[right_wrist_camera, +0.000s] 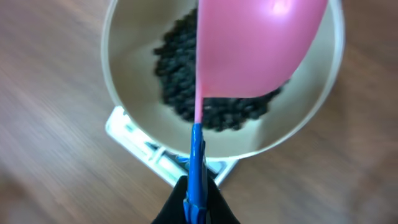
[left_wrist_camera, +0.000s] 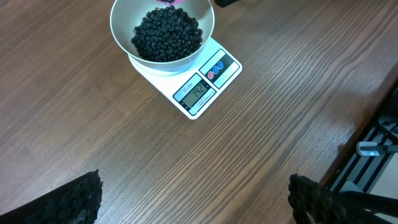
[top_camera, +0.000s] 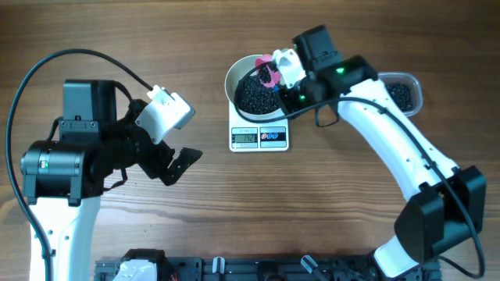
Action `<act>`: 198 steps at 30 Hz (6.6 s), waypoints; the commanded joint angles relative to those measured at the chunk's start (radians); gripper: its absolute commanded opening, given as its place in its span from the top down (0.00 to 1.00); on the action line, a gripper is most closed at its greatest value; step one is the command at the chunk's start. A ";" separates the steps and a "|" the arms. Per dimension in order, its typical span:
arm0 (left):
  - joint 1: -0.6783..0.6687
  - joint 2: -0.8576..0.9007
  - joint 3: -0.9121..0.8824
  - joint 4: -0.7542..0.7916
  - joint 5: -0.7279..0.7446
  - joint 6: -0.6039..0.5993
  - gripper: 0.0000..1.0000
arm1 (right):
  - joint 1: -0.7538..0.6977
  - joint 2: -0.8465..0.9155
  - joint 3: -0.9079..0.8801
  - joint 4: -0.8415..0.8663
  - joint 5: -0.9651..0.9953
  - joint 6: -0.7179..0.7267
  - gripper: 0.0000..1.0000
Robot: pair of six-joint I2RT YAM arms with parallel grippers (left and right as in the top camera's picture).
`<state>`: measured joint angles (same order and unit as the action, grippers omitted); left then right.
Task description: Scoop item into bowl and weigh 150g on scale
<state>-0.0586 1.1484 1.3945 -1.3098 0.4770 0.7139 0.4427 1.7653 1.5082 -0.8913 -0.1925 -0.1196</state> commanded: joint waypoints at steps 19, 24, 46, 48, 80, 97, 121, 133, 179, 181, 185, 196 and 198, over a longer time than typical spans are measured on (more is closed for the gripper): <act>0.006 0.004 0.019 0.000 0.008 0.012 0.00 | 0.076 -0.024 0.017 0.034 0.263 -0.090 0.96; 0.006 0.004 0.019 0.000 0.008 0.012 0.00 | 0.076 -0.024 0.017 0.035 0.263 -0.090 0.96; 0.006 0.004 0.019 0.000 0.008 0.012 0.00 | 0.076 -0.024 0.017 0.034 0.263 -0.090 0.96; 0.006 0.004 0.019 0.000 0.008 0.012 0.00 | 0.076 -0.024 0.017 0.034 0.263 -0.091 0.96; 0.006 0.004 0.019 0.000 0.008 0.012 0.00 | 0.022 0.006 0.015 -0.090 -0.114 -0.068 0.96; 0.006 0.004 0.019 0.000 0.008 0.012 0.00 | -0.049 0.054 0.266 -0.305 0.119 -0.320 0.96; 0.006 0.004 0.019 0.000 0.008 0.012 0.00 | 0.019 0.314 0.462 -0.385 0.231 -0.451 0.96; 0.006 0.004 0.019 -0.001 0.008 0.012 0.00 | 0.071 0.382 0.460 -0.368 0.391 -0.402 0.96; 0.006 0.004 0.019 0.000 0.008 0.012 0.00 | -0.067 0.385 0.461 -0.472 -0.340 -0.298 0.96; 0.006 0.004 0.019 0.000 0.008 0.011 0.00 | -0.091 0.385 0.461 -0.478 -0.385 -0.298 0.96; 0.006 0.004 0.019 0.000 0.008 0.012 0.00 | -0.126 0.385 0.461 -0.492 -0.439 -0.297 0.96; 0.006 0.004 0.019 0.000 0.008 0.012 0.00 | -0.146 0.353 0.461 -0.534 -0.446 -0.212 0.96; 0.006 0.004 0.019 0.000 0.008 0.012 0.00 | -0.146 0.341 0.461 -0.528 -0.430 -0.180 0.96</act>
<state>-0.0586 1.1484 1.3945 -1.3094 0.4770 0.7139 0.2955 2.1357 1.9476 -1.4246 -0.6025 -0.3618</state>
